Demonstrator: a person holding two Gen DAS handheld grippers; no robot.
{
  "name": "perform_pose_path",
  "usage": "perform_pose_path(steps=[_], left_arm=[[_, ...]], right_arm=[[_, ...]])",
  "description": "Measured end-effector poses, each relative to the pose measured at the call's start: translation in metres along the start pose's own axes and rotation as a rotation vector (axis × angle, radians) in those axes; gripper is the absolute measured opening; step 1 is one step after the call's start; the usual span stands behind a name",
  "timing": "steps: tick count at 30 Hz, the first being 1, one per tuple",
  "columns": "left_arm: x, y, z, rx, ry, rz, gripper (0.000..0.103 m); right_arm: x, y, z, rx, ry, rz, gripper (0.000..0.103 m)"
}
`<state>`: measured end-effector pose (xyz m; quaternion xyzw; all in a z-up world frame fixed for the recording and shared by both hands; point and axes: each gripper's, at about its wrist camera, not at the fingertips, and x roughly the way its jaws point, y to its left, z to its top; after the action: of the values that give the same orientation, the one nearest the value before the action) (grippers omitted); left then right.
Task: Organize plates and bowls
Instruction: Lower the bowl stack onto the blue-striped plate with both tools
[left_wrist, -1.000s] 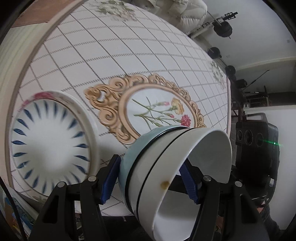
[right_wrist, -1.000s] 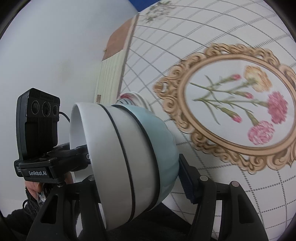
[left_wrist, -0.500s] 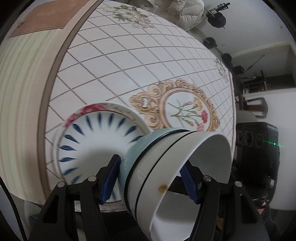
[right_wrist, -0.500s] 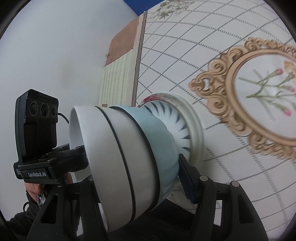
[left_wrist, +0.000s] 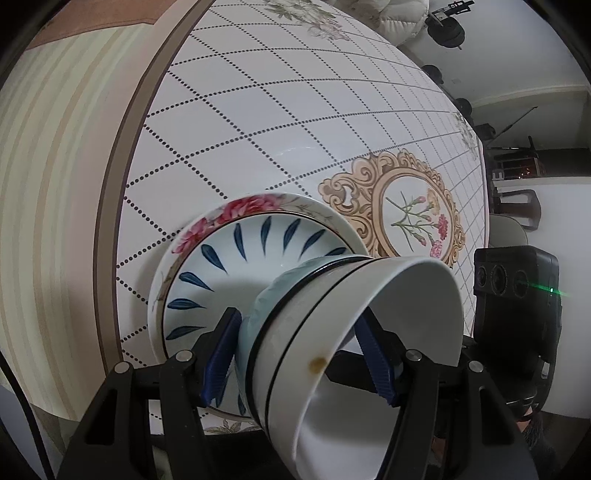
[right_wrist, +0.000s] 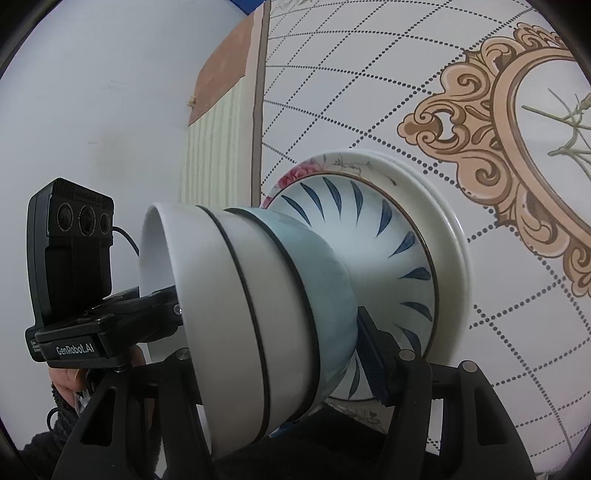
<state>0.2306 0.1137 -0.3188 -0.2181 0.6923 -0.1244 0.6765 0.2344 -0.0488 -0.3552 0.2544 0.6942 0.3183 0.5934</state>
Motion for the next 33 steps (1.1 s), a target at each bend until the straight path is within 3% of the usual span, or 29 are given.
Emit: perform_pose_path(steps=[33], left_arm=[[0.015, 0.026, 0.001, -0.033, 0.017, 0.010, 0.062]], right_arm=[[0.030, -0.012, 0.008, -0.003, 0.016, -0.033, 0.064]])
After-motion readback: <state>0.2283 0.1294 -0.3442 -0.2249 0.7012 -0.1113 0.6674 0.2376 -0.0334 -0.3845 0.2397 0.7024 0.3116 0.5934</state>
